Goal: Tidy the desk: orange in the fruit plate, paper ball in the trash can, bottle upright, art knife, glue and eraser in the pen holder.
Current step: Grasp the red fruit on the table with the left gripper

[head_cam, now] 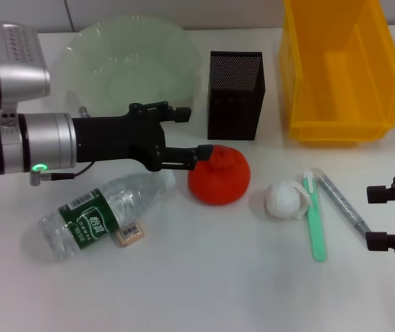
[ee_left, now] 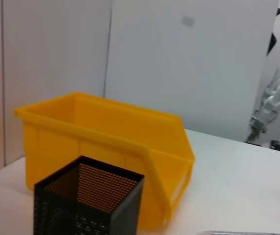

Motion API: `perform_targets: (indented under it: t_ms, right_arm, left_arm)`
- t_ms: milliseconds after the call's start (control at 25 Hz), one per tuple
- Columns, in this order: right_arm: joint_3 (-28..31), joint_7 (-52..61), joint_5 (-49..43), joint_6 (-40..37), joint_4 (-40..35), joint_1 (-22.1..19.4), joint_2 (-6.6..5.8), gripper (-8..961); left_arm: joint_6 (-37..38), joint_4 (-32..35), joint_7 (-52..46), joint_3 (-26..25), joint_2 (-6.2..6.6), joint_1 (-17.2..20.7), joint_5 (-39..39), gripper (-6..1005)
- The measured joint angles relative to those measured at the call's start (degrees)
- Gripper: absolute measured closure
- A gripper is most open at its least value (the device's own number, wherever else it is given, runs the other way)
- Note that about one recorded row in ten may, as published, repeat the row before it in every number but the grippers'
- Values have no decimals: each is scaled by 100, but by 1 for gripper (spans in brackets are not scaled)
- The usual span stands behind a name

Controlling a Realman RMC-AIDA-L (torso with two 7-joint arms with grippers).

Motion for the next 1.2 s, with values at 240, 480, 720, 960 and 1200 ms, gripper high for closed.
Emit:
perform_targets:
  t_ms: [240, 480, 720, 960, 1200]
  right_arm:
    - [-1, 6, -4, 1, -3, 0, 1, 190]
    - [-43, 8, -23, 38, 11, 25, -1, 193]
    - [-33, 8, -67, 47, 6, 30, 30, 195]
    - [-39, -19, -68, 49, 56, 4, 45, 198]
    - [-38, -27, -68, 54, 78, -4, 56, 201]
  left_arm:
    - [-506, -358, 450, 849, -7, -23, -672, 168]
    - [-1311, -411, 579, 2399, -9, -11, -1890, 171]
    - [-2215, -385, 599, 3620, -10, -13, -2815, 174]
    - [-2536, -351, 625, 3927, -10, 40, -3047, 177]
    - [-2548, -342, 628, 3972, -10, 81, -3033, 180]
